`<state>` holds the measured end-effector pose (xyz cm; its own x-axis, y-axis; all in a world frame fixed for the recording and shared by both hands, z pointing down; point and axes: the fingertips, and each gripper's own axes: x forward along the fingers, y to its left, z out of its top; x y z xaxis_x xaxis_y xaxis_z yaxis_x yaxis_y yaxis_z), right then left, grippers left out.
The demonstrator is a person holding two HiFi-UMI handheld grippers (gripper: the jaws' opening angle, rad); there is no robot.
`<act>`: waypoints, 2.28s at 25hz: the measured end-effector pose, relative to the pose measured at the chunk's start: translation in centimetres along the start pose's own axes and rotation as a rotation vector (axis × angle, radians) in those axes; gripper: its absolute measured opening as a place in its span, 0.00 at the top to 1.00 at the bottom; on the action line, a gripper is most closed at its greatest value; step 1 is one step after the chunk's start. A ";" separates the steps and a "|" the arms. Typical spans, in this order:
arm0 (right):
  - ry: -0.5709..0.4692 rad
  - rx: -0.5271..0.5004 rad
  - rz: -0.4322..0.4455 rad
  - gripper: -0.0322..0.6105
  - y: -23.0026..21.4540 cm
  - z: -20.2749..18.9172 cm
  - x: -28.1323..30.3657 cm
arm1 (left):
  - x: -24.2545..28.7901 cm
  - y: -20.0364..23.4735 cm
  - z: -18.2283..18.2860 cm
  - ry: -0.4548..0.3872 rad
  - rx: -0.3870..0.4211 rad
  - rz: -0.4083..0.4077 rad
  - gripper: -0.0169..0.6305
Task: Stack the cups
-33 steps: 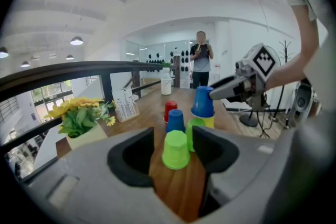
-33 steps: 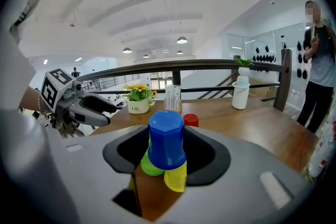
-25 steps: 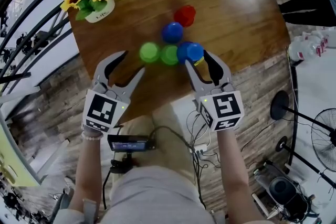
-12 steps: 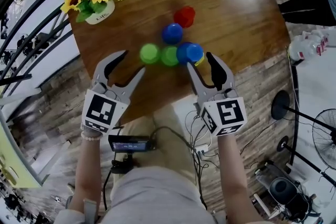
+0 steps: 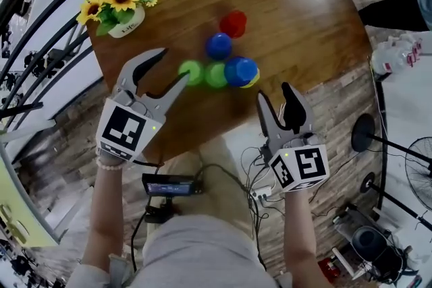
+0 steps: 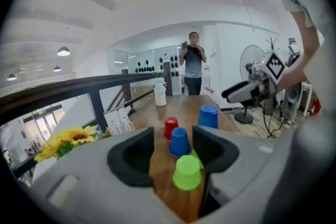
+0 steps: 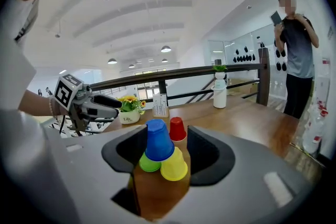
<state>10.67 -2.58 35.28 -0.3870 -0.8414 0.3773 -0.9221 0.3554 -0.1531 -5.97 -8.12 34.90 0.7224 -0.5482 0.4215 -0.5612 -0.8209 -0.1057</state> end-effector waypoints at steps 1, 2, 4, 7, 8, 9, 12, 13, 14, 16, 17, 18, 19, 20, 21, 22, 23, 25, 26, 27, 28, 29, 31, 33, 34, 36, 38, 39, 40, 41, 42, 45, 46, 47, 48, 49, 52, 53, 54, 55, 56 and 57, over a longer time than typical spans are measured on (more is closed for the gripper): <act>0.000 0.007 -0.007 0.60 -0.2 -0.1 -0.2 | 0.3 0.1 0.2 0.001 0.012 -0.011 0.63; 0.000 0.014 -0.013 0.60 -0.4 -0.2 -0.4 | 0.6 0.1 0.5 0.004 0.026 -0.023 0.63; -0.001 0.027 -0.024 0.60 -0.7 -0.4 -0.8 | 1.4 0.1 0.8 0.012 0.052 -0.047 0.63; -0.001 0.043 -0.038 0.60 -1.1 -0.6 -1.3 | 2.6 -0.1 1.3 0.018 0.079 -0.089 0.62; -0.002 0.048 -0.042 0.60 -1.2 -0.7 -1.5 | 3.0 -0.1 1.4 0.024 0.089 -0.103 0.61; -0.003 0.053 -0.047 0.60 -1.3 -0.7 -1.6 | 3.4 -0.2 1.4 0.032 0.100 -0.118 0.61; -0.002 0.067 -0.058 0.60 -1.6 -0.9 -2.0 | 4.7 -0.2 1.2 0.059 0.122 -0.159 0.60; -0.001 0.071 -0.061 0.60 -1.8 -1.0 -2.0 | 5.2 -0.2 1.1 0.067 0.125 -0.173 0.59; 0.000 0.075 -0.064 0.60 -1.9 -1.1 -2.1 | 5.6 -0.2 1.0 0.075 0.129 -0.187 0.59; -0.001 0.082 -0.069 0.60 -2.1 -1.1 -2.2 | 6.5 -0.4 0.7 0.095 0.140 -0.216 0.59; -0.001 0.086 -0.071 0.60 -2.2 -1.2 -2.2 | 7.0 -0.4 0.4 0.106 0.147 -0.230 0.59; -0.002 0.091 -0.074 0.60 -2.3 -1.2 -2.2 | 7.4 -0.5 0.2 0.117 0.153 -0.243 0.59; -0.003 0.095 -0.076 0.60 -2.4 -1.2 -2.3 | 7.9 -0.6 -0.1 0.128 0.157 -0.256 0.59; -0.003 0.098 -0.079 0.60 -2.5 -1.2 -2.3 | 8.4 -0.7 -0.3 0.139 0.161 -0.269 0.59; -0.003 0.102 -0.082 0.60 -2.6 -1.3 -2.3 | 8.8 -0.8 -0.6 0.150 0.163 -0.282 0.59; -0.003 0.105 -0.085 0.60 -2.7 -1.3 -2.3 | 9.3 -0.9 -1.0 0.163 0.165 -0.295 0.59; -0.003 0.109 -0.088 0.60 -2.9 -1.4 -2.4 | 9.7 -1.0 -1.3 0.176 0.167 -0.308 0.59; -0.001 0.116 -0.095 0.60 -3.2 -1.5 -2.4 | 10.5 -1.2 -2.0 0.202 0.176 -0.331 0.59; 0.000 0.119 -0.099 0.60 -3.3 -1.6 -2.4 | 10.8 -1.3 -2.3 0.214 0.181 -0.341 0.59; 0.001 0.122 -0.102 0.60 -3.4 -1.7 -2.5 | 11.2 -1.4 -2.5 0.224 0.186 -0.351 0.59; 0.002 0.125 -0.105 0.60 -3.6 -1.7 -2.5 | 11.5 -1.6 -2.8 0.235 0.188 -0.360 0.59; 0.003 0.127 -0.108 0.60 -3.7 -1.9 -2.5 | 11.7 -1.7 -3.1 0.249 0.190 -0.367 0.59; 0.005 0.130 -0.112 0.60 -3.9 -2.0 -2.5 | 12.2 -1.8 -3.9 0.277 0.199 -0.375 0.59; 0.006 0.134 -0.119 0.60 -4.2 -2.1 -2.6 | 12.6 -1.9 -4.1 0.287 0.208 -0.383 0.59; 0.007 0.136 -0.123 0.60 -4.3 -2.1 -2.6 | 12.9 -2.0 -4.1 0.288 0.212 -0.389 0.59; 0.009 0.139 -0.130 0.60 -4.5 -2.2 -2.7 | 13.3 -2.1 -4.3 0.297 0.217 -0.400 0.59; 0.011 0.140 -0.132 0.60 -4.8 -2.2 -2.7 | 13.7 -2.1 -4.7 0.311 0.218 -0.409 0.59; 0.012 0.141 -0.133 0.60 -4.9 -2.3 -2.7 | 13.9 -2.2 -4.9 0.316 0.220 -0.413 0.59; 0.013 0.143 -0.135 0.60 -5.0 -2.3 -2.6 | 14.0 -2.3 -5.0 0.321 0.223 -0.418 0.59; 0.015 0.145 -0.136 0.60 -5.0 -2.4 -2.6 | 14.1 -2.3 -5.1 0.326 0.227 -0.423 0.59; 0.017 0.147 -0.137 0.60 -5.0 -2.5 -2.7 | 14.1 -2.4 -5.3 0.331 0.231 -0.427 0.60; 0.023 0.149 -0.137 0.60 -4.9 -2.6 -2.6 | 14.2 -2.5 -5.5 0.331 0.245 -0.431 0.67; 0.023 0.149 -0.136 0.60 -4.9 -2.7 -2.6 | 14.1 -2.5 -5.5 0.330 0.248 -0.431 0.67; 0.023 0.149 -0.135 0.60 -4.8 -2.7 -2.6 | 14.1 -2.5 -5.5 0.330 0.250 -0.430 0.67; 0.023 0.148 -0.134 0.60 -4.8 -2.7 -2.6 | 14.0 -2.5 -5.4 0.330 0.252 -0.429 0.67; 0.023 0.147 -0.133 0.60 -4.7 -2.7 -2.5 | 14.0 -2.4 -5.3 0.329 0.252 -0.426 0.67; 0.022 0.145 -0.130 0.60 -4.6 -2.6 -2.4 | 13.8 -2.0 -4.7 0.317 0.249 -0.401 0.67; 0.021 0.145 -0.129 0.60 -4.6 -2.6 -2.4 | 13.7 -1.8 -4.5 0.312 0.245 -0.390 0.67; 0.021 0.145 -0.127 0.60 -4.6 -2.6 -2.3 | 13.5 -1.6 -4.2 0.308 0.239 -0.382 0.67; 0.020 0.145 -0.126 0.60 -4.6 -2.5 -2.3 | 13.4 -1.4 -4.0 0.305 0.233 -0.376 0.67; 0.020 0.144 -0.125 0.60 -4.6 -2.4 -2.2 | 13.2 -1.2 -3.8 0.303 0.231 -0.370 0.67; 0.019 0.142 -0.123 0.60 -4.6 -2.4 -2.2 | 13.0 -1.0 -3.7 0.302 0.234 -0.362 0.68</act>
<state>15.74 -1.39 37.31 -0.2721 -0.8669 0.4177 -0.9545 0.1881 -0.2315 2.48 -13.84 43.77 0.6852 -0.1802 0.7057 -0.1666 -0.9820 -0.0889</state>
